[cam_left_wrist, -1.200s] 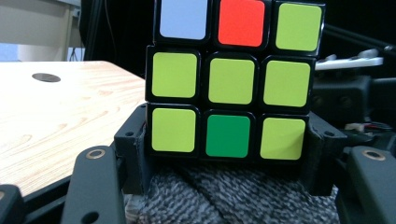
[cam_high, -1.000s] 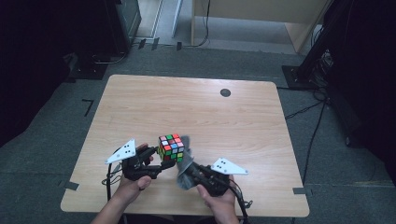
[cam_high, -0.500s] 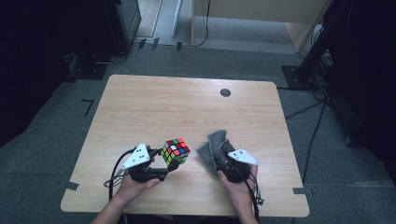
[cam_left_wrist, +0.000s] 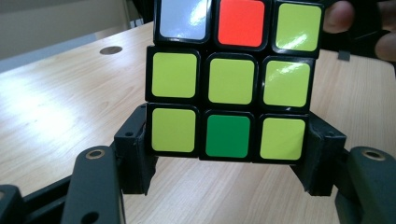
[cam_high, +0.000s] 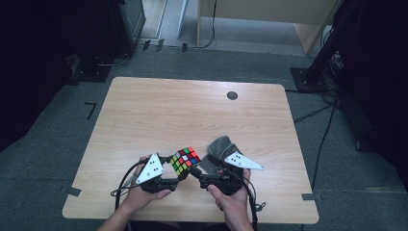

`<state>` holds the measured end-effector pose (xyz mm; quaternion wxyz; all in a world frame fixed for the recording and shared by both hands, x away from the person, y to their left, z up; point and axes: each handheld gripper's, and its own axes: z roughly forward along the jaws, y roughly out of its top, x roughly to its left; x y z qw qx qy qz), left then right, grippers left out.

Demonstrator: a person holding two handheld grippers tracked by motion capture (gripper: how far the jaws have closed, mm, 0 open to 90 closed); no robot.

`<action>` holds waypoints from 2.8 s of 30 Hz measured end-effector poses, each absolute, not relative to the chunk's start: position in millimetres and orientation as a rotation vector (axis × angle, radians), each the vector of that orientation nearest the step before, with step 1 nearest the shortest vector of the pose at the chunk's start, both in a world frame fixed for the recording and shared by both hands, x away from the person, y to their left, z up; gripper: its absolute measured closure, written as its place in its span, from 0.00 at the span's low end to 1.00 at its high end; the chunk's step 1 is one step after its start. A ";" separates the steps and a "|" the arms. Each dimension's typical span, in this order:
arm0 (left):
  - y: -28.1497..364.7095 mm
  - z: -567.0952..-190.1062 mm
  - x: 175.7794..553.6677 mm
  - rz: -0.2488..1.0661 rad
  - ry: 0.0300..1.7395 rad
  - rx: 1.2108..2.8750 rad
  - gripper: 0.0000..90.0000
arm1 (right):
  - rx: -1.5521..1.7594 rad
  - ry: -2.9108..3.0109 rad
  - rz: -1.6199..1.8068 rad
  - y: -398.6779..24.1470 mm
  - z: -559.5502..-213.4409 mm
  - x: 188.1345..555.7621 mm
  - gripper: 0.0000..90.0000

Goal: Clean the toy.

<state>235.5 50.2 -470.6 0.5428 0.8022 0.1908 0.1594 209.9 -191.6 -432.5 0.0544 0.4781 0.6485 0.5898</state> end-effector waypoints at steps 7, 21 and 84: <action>36.2 -471.7 222.6 0.448 0.374 1.932 0.38 | 1.570 1.991 1.731 -181.4 -443.8 211.3 0.21; 30.9 -471.0 222.8 0.434 0.354 1.960 0.32 | 1.587 2.019 1.593 -172.6 -446.1 204.4 0.38; 65.5 -446.4 250.7 -0.033 0.730 1.512 0.32 | 1.217 1.951 1.530 -152.6 -462.0 189.9 0.38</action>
